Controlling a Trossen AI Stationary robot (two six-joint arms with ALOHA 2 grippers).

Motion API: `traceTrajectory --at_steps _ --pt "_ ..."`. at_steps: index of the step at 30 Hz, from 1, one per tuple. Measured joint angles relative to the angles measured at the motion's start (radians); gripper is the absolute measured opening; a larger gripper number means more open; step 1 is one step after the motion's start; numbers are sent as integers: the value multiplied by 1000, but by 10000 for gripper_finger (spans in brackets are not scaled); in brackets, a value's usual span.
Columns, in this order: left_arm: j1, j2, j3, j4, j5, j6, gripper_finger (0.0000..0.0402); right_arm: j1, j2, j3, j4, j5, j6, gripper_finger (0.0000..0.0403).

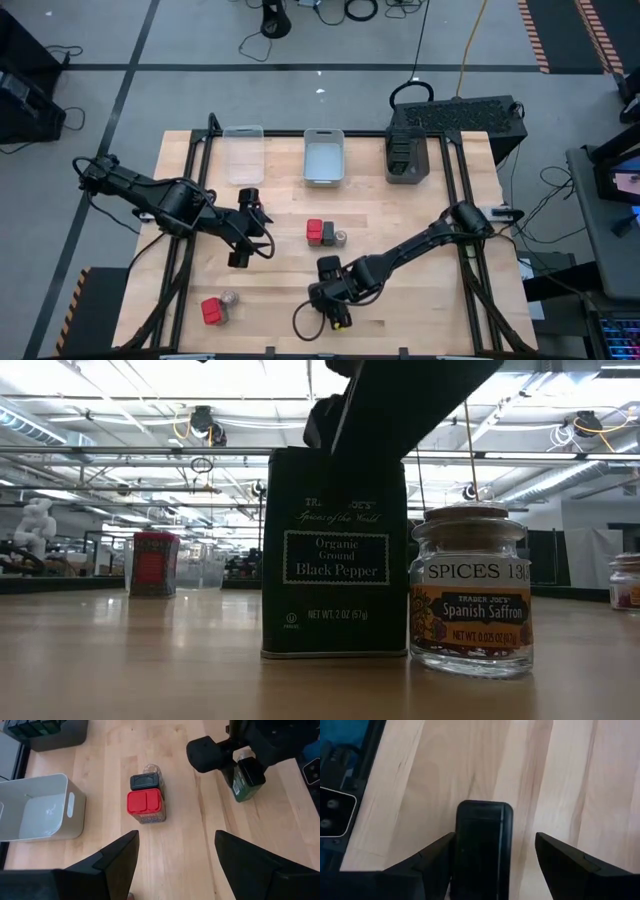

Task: Sort spices by type
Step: Put the green seasoning can into the black bin

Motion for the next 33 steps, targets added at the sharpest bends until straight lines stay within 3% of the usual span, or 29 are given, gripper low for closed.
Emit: traceTrajectory --at_steps 7,18,26,33 --pt "0 0 0 -1 1 1 267 0 -6 0 -2 0 0 240" --pt "0 0 0 -2 1 2 267 0 -12 0 -9 -4 -4 101" --pt "0 0 0 -2 1 3 267 -13 -59 51 -113 -2 -5 100" --pt "0 1 0 1 0 27 267 -83 -233 59 -351 76 -78 100"
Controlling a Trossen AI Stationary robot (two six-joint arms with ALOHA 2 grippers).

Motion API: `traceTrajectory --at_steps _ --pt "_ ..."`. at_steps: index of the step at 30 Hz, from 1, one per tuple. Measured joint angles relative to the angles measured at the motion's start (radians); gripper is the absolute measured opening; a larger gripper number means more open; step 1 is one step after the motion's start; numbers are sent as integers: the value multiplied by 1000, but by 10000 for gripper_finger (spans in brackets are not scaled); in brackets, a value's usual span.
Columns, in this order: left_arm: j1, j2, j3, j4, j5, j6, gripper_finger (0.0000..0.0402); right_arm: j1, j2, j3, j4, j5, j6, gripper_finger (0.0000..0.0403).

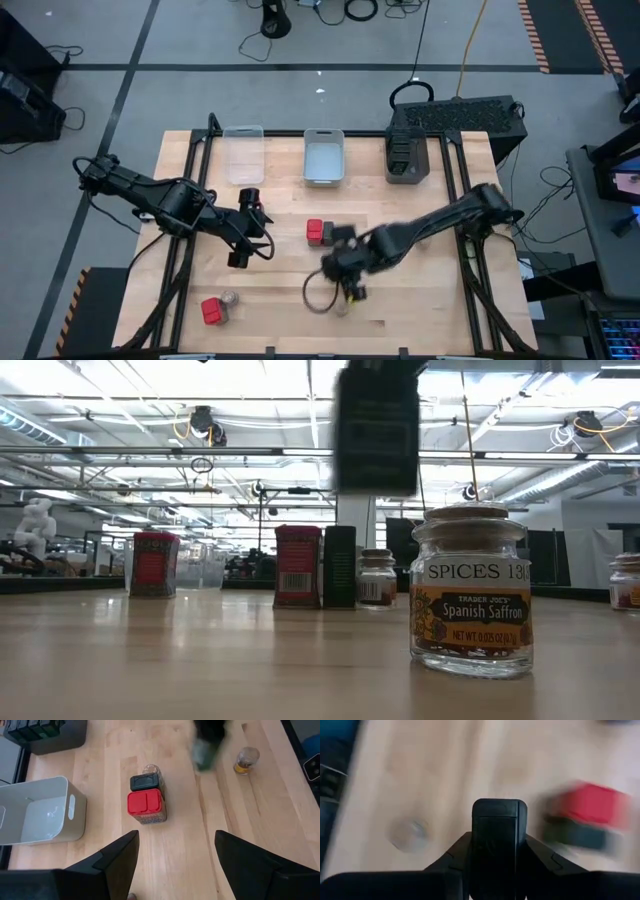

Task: Sort spices by type
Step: Put the green seasoning can into the black bin

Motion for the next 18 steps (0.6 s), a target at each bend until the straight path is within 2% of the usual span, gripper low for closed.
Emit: traceTrajectory --at_steps 6,10,13,18 --pt "4 0 0 21 -32 45 267 -155 -219 -27 -247 139 -82 100" --pt "22 0 0 58 -38 89 267 -340 -394 -121 -236 131 -195 100" --pt "47 0 0 72 -40 121 267 -506 -493 -194 -236 78 -304 100" --pt "112 0 0 101 -41 158 267 -772 -550 -289 -237 -2 -486 100"
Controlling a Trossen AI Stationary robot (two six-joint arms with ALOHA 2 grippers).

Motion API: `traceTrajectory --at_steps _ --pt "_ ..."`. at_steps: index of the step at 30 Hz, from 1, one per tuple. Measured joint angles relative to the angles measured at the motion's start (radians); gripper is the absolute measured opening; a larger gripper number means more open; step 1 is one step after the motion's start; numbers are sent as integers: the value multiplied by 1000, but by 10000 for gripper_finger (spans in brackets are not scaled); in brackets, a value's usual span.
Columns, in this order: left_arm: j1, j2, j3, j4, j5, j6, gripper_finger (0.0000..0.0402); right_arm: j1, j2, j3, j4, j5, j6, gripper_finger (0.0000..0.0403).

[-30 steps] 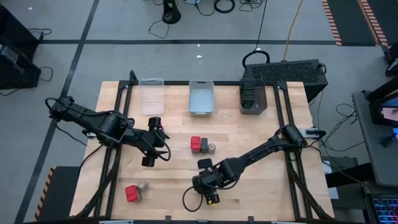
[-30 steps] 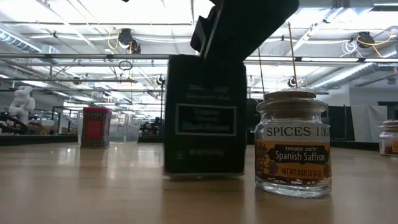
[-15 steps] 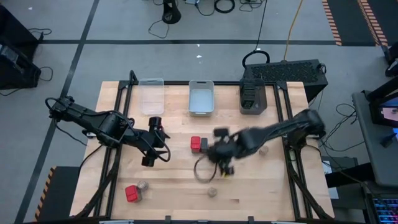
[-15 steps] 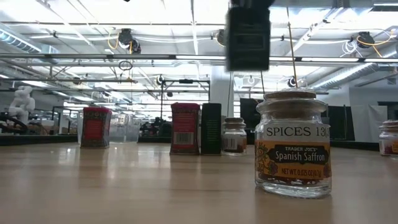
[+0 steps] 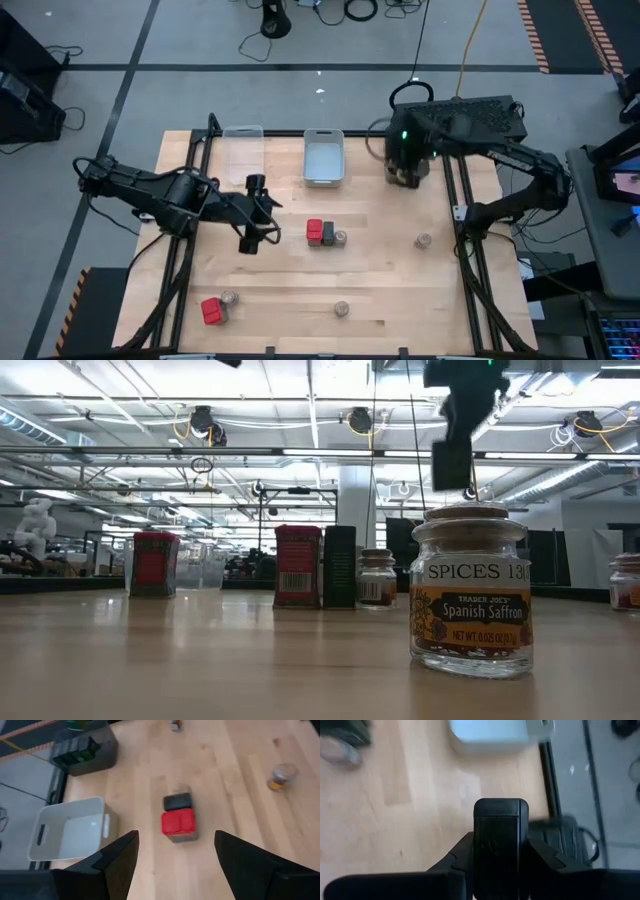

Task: Sort spices by type
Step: Put the green seasoning can into the black bin

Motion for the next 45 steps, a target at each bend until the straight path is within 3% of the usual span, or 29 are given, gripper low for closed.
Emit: traceTrajectory --at_steps 4,11,22,45 --pt "62 0 0 14 4 26 267 -169 23 -45 -5 -133 -95 100" --pt "144 0 0 11 9 50 267 -280 68 -107 41 -165 -234 100" --pt "188 0 0 -32 44 103 267 -312 72 -202 65 -233 -365 100" --pt "258 0 0 -2 122 150 267 -331 72 -369 273 -230 -386 114"
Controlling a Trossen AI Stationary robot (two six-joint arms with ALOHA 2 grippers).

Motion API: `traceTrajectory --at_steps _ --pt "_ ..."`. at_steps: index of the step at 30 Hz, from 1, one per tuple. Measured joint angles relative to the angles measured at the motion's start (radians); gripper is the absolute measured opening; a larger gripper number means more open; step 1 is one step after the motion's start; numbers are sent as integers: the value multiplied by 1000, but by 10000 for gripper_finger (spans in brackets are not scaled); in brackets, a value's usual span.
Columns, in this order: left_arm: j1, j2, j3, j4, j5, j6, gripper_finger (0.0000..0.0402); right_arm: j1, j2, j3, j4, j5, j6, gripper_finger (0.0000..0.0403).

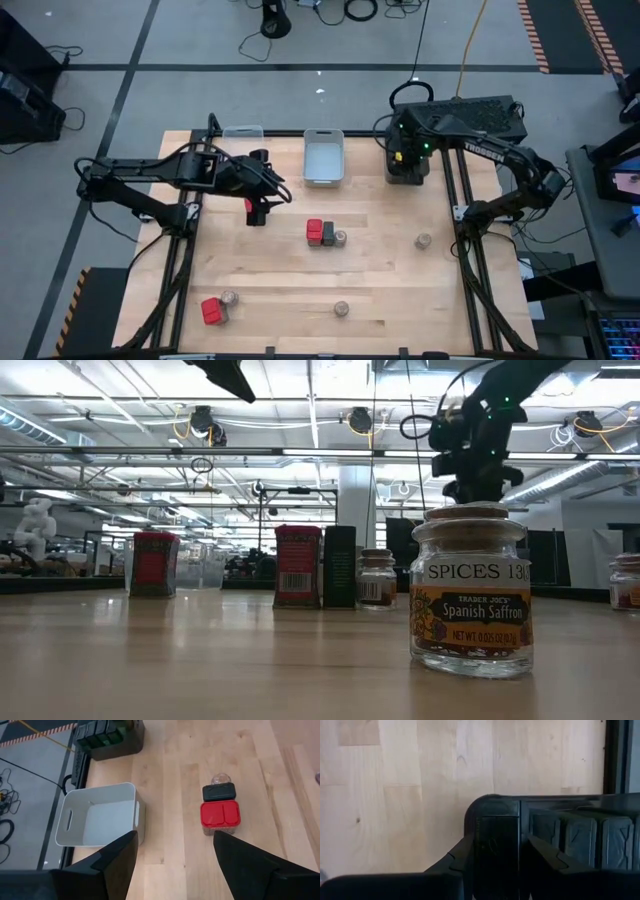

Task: Sort spices by type
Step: Put the green seasoning can into the black bin

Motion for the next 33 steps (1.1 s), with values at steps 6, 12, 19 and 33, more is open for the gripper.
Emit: traceTrajectory --at_steps 6,12,19,33 --pt "0 0 0 4 0 -1 267 0 0 -46 64 -1 12 113" --pt "0 0 0 4 26 -2 267 0 0 -90 84 0 18 125" --pt "0 0 0 4 26 -2 267 0 -1 -101 91 1 59 143" --pt "0 0 0 4 26 -2 267 0 0 -94 97 6 50 168"
